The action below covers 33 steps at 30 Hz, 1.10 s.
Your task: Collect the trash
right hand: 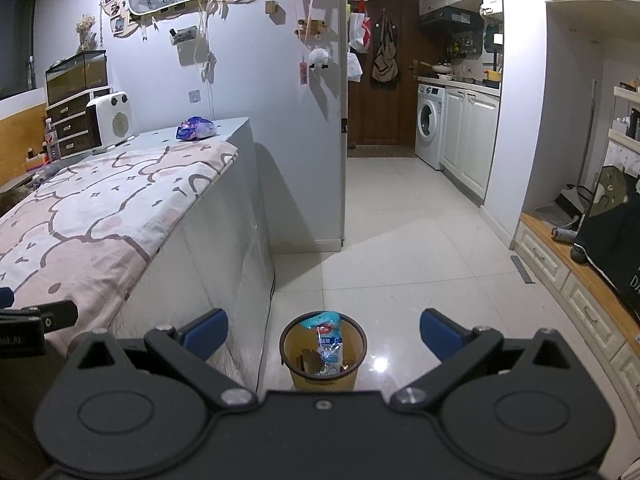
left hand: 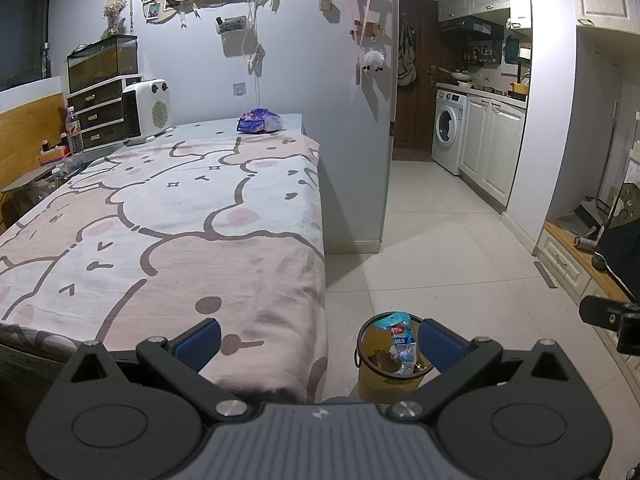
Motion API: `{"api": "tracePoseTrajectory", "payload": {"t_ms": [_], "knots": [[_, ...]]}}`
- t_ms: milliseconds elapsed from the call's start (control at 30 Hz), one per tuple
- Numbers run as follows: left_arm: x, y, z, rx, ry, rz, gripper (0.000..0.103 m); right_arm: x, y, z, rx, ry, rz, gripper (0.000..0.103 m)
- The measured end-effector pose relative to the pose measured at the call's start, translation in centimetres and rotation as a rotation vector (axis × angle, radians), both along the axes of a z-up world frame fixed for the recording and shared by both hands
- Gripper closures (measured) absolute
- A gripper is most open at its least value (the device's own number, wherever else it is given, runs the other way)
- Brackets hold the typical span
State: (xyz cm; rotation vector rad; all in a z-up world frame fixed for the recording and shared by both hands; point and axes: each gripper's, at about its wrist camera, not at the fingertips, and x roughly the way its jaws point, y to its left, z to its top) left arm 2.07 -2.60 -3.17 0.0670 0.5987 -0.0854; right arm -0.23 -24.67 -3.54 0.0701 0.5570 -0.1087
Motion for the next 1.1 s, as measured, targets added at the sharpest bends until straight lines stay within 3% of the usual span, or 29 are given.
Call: {"api": "tracePoseTrajectory", "payload": {"t_ms": [1100], "knots": [[0.01, -0.01, 0.00, 0.001, 0.000, 0.000, 0.000, -0.06, -0.18, 0.01, 0.001, 0.005, -0.009, 0.000]]}}
